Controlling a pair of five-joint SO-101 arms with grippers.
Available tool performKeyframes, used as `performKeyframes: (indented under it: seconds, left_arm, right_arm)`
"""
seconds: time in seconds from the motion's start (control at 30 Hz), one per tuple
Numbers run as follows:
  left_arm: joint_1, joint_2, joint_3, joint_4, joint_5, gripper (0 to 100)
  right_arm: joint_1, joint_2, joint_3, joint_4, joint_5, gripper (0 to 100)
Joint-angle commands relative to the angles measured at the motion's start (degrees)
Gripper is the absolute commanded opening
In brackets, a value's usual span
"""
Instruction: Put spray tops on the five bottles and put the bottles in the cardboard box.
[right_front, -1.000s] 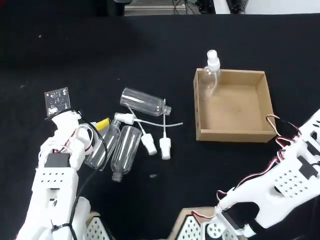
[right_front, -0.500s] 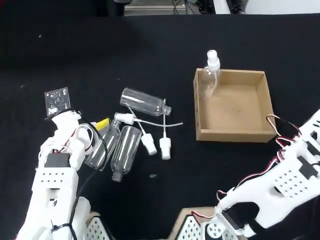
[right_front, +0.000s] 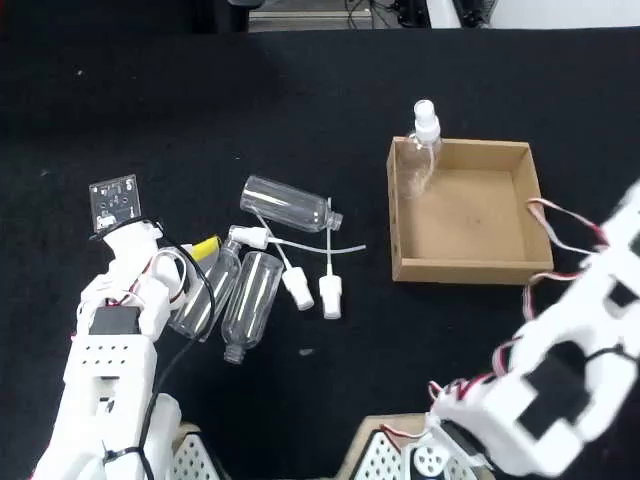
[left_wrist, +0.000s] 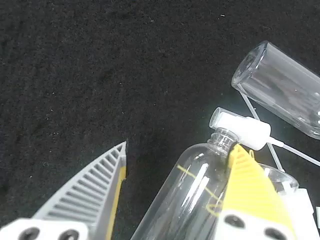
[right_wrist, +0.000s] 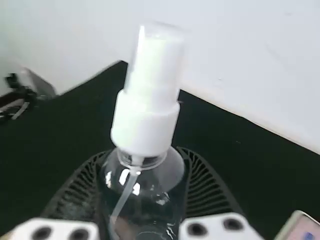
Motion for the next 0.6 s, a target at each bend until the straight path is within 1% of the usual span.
performKeyframes:
  seconds: [0.0,0.17,0.33,0.4,0.57]
  left_arm:
    - [-0.66,-0.88,-0.57,-1.23,0.18,30]
    - [-0.66,-0.88,-0.57,-1.23,0.18,30]
    - [-0.66,-0.88,-0.57,-1.23,0.18,30]
    - [-0.66,-0.88,-0.57,-1.23,0.18,30]
    - [-0.66,-0.88,-0.48,-1.23,0.18,30]
  right_arm:
    - [-5.8,-12.44,4.35,0.44,-0.35,1.1]
    - [-14.33,-21.67,12.7,0.53,-0.35,1.1]
    - [-22.33,-22.64,17.01,0.26,2.73,1.1]
    - [-24.09,-21.85,18.15,-1.05,3.6,1.1]
    - [-24.35,-15.08,20.0,-11.78,7.56,1.1]
